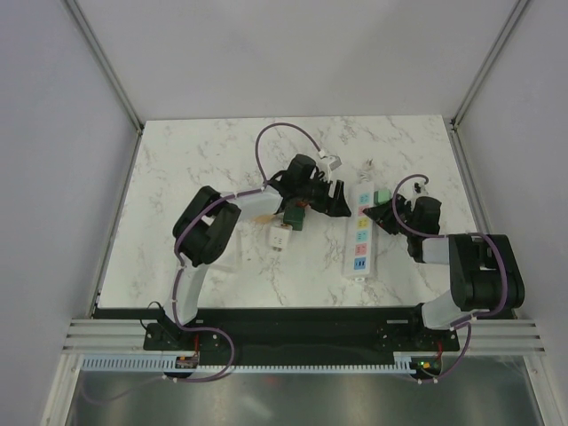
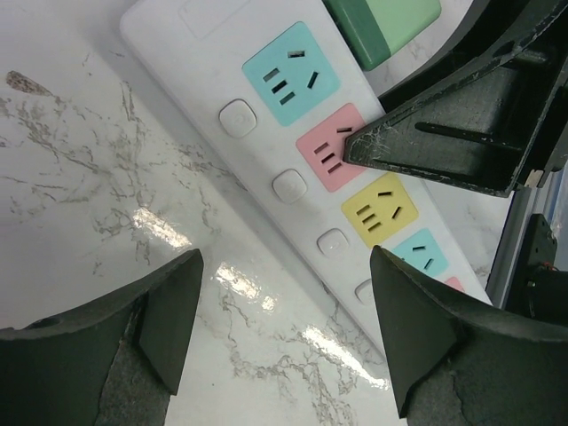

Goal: Pull the plug off the socket

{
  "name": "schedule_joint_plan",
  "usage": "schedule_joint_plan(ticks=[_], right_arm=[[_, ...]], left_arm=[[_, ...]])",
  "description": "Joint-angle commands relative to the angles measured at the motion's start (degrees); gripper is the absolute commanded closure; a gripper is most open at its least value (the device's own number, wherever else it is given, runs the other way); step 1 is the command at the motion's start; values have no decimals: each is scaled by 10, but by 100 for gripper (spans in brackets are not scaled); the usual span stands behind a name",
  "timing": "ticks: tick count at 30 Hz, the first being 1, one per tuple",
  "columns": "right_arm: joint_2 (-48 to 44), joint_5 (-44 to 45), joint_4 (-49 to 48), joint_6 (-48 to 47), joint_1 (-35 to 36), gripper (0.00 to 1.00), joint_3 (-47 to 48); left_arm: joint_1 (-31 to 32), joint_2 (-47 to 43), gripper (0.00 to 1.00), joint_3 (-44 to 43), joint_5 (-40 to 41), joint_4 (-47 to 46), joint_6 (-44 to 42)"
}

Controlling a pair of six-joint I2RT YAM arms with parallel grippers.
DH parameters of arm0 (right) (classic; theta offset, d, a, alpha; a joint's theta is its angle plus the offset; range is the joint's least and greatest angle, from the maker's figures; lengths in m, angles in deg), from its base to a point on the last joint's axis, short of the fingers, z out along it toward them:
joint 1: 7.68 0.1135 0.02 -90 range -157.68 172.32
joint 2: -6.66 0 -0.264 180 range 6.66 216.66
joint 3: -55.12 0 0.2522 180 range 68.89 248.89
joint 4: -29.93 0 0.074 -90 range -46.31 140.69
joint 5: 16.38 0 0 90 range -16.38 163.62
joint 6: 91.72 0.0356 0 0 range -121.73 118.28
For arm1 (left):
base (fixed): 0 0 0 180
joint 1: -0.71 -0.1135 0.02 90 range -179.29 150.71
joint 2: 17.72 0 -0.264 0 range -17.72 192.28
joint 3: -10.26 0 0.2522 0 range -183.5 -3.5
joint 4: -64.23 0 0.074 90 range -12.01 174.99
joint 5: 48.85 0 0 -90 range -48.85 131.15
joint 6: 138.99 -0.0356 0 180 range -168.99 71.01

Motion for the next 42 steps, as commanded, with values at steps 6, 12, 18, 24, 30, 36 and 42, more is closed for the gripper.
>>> schedule_joint_plan(ticks=[6, 12, 18, 24, 30, 36, 42], right_arm=[[-16, -15, -68, 4, -1, 100, -5], [-70, -25, -37, 6, -4, 100, 12], [-137, -36, -3, 11, -15, 100, 31], [-165, -71, -1, 42, -26, 100, 60], [-159, -93, -60, 82, -29, 100, 67], [-143, -123, -166, 136, -30, 100, 56], [-145, -125, -187, 152, -30, 100, 59]], left_arm=[[1, 4, 16, -47, -95, 22, -20], [0, 1, 16, -48, -106, 16, -19], [-6, -14, 16, -26, -142, -80, 87], [-20, -21, 15, 2, -160, -166, 171], [-34, 11, 14, 4, -233, -302, 273], [-39, 35, 14, 5, -289, -441, 374], [-40, 42, 14, 11, -287, -481, 395]])
